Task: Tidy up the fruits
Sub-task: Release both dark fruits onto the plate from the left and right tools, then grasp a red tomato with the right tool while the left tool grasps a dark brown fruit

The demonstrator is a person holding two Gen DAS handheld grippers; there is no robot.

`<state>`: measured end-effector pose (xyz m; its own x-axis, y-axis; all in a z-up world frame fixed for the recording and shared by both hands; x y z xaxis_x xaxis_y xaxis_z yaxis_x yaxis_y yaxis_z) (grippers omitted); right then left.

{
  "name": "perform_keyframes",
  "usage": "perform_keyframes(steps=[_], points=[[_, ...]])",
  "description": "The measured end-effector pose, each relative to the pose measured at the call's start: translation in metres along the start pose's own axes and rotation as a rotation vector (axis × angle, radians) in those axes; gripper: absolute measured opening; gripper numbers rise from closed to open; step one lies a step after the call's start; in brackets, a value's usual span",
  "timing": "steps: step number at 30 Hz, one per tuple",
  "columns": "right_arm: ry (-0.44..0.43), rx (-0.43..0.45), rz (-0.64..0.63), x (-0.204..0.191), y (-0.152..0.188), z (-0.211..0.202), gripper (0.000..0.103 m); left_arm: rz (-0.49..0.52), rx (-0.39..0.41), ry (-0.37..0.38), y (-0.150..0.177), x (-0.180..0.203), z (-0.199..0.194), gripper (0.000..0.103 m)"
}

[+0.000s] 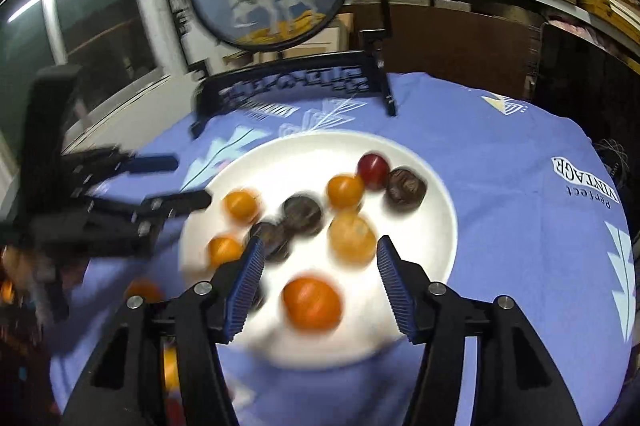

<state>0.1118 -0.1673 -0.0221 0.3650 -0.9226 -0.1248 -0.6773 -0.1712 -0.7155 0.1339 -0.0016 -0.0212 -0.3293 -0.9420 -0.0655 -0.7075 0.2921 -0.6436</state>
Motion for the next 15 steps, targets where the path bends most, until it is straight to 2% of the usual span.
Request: perform_keyframes(steps=[5,9,15], points=[[-0.130,-0.073,-0.145,-0.051,0.060,-0.039,0.060,0.053,-0.003,0.052,0.045,-0.004,-0.036,0.074],[-0.164,-0.135,-0.263,-0.092,0.095,-0.040,0.060,0.136,-0.008,0.066,0.088,0.005,-0.062,0.077],[-0.176,-0.192,-0.250,-0.110,0.103,-0.008,0.057,0.179,-0.034,0.095,0.125,0.017,-0.078,0.080]])
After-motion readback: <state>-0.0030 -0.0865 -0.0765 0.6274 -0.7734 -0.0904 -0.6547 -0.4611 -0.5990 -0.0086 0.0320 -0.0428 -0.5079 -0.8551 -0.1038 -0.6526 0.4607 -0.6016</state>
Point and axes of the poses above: each gripper's, at about its wrist camera, not at the fingertips, and z roughly the way its jaws point, x to its right, y to its underside, the point moved 1 cm from there along z, roughly the way its jaws point, and after that the axes turned 1 degree about y, right-handed, at the moved point
